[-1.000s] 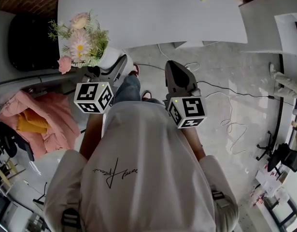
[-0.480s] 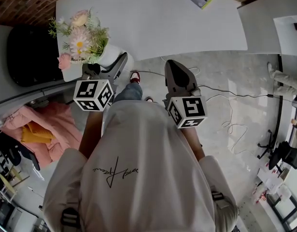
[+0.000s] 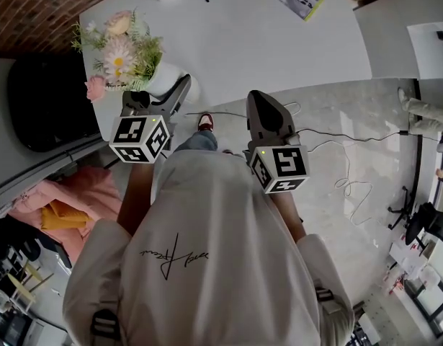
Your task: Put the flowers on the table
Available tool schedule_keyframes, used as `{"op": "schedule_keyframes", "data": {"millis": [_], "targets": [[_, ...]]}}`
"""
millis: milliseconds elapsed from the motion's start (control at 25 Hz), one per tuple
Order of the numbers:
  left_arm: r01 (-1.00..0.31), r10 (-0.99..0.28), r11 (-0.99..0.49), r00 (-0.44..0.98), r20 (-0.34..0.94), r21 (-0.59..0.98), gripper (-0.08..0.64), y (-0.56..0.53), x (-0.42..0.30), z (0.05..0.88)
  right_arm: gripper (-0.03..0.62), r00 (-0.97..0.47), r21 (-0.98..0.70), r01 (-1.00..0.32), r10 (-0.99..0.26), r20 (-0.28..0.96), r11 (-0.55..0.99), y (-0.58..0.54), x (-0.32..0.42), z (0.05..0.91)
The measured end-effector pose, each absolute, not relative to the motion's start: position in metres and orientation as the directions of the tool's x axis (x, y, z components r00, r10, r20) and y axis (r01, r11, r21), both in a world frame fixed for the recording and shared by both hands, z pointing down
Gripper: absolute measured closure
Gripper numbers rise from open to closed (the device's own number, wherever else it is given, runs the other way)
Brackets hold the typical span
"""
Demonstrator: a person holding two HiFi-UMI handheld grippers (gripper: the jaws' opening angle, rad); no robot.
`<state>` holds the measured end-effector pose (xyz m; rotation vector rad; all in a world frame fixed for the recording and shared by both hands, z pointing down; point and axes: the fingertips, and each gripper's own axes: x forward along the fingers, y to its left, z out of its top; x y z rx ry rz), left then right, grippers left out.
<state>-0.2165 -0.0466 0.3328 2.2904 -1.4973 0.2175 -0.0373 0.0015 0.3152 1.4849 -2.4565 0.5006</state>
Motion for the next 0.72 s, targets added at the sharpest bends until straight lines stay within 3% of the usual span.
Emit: {"op": "schedule_keyframes", "data": {"millis": [720], "targets": [[-0.891,-0.826,-0.401,0.453,0.335,0.214,0.14,-0.11,-0.223,0.342,0.568,-0.452,-0.159,-0.891,-0.806,0.382,0.424,-0.036,-0.061,0.331]]}}
